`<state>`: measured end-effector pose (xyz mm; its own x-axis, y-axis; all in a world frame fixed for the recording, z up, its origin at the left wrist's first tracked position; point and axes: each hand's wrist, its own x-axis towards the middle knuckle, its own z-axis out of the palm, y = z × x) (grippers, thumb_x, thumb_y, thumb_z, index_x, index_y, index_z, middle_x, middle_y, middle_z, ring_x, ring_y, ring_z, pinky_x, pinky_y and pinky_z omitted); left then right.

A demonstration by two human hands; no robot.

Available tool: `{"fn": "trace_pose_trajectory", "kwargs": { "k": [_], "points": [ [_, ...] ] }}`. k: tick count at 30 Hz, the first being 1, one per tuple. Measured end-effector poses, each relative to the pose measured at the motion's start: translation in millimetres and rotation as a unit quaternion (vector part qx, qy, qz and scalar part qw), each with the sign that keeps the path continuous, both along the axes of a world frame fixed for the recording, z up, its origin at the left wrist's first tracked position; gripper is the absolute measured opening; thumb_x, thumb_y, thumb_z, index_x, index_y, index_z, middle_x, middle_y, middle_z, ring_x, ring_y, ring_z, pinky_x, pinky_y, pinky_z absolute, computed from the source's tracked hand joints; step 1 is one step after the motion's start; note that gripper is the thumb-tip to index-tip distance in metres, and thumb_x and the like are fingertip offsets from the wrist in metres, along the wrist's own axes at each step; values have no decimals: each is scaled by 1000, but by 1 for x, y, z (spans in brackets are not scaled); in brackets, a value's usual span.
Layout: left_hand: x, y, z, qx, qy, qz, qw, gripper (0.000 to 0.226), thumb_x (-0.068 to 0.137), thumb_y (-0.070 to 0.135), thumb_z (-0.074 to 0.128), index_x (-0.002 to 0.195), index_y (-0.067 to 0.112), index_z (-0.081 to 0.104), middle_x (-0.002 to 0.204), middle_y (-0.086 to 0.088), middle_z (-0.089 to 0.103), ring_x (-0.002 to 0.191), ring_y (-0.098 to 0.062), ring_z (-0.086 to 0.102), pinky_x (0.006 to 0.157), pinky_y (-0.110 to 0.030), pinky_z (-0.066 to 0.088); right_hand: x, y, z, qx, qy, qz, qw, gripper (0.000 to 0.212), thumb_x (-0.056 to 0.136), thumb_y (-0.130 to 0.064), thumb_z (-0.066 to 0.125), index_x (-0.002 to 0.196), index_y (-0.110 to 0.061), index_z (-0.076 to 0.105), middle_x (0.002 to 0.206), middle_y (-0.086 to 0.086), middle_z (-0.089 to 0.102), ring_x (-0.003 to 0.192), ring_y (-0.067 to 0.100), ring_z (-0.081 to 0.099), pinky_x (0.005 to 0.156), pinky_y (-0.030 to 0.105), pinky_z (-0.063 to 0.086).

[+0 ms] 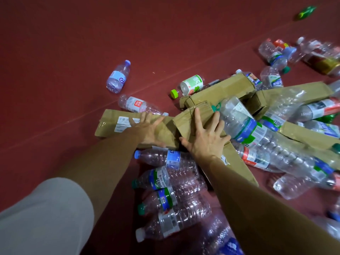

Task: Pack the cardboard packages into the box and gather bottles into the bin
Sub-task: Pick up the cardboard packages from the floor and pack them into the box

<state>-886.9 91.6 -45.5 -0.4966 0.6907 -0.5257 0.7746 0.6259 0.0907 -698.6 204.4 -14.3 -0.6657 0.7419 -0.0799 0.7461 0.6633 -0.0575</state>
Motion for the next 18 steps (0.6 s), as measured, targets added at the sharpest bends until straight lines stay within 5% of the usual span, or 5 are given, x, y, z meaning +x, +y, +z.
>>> {"fn": "trace_pose_trajectory", "kwargs": {
  "k": [4,8,12,16,18],
  "points": [
    [0,-10,-6,14,-8,29,999,132,48,96,60,154,46,-1,161,-14,-2,149,-40,-1,109,-73,22,3,0,4,-7,-1,-6,1000,115,78,-78,56,150,-40,-25,160,24,-10,147,46,8,104,70,31],
    [8,-17,-5,-11,15,33,999,130,54,93,60,154,46,-8,157,-17,7,144,-43,10,110,-68,27,9,3,6,-49,-11,9,999,129,73,-73,67,148,-38,-32,160,23,-20,149,46,-3,108,72,22],
    [16,-23,6,-49,29,3,998,129,61,87,64,155,43,-13,164,-18,-7,149,-43,4,118,-61,13,28,8,5,-69,-37,36,996,139,68,-75,70,144,-35,-39,159,22,-27,150,43,-11,109,71,24],
    [25,-29,9,-42,37,-21,998,129,63,85,65,156,40,-11,164,-17,5,145,-41,15,116,-58,16,34,6,9,-129,-33,64,989,139,67,-68,74,144,-38,-38,158,18,-33,149,41,-18,111,72,17],
    [30,-26,12,-56,16,-7,998,128,66,77,70,155,39,-13,164,-18,0,149,-41,5,117,-62,9,37,7,8,-155,-29,72,985,139,66,-65,75,146,-37,-34,158,14,-33,149,38,-19,111,72,16]
  ]
}}
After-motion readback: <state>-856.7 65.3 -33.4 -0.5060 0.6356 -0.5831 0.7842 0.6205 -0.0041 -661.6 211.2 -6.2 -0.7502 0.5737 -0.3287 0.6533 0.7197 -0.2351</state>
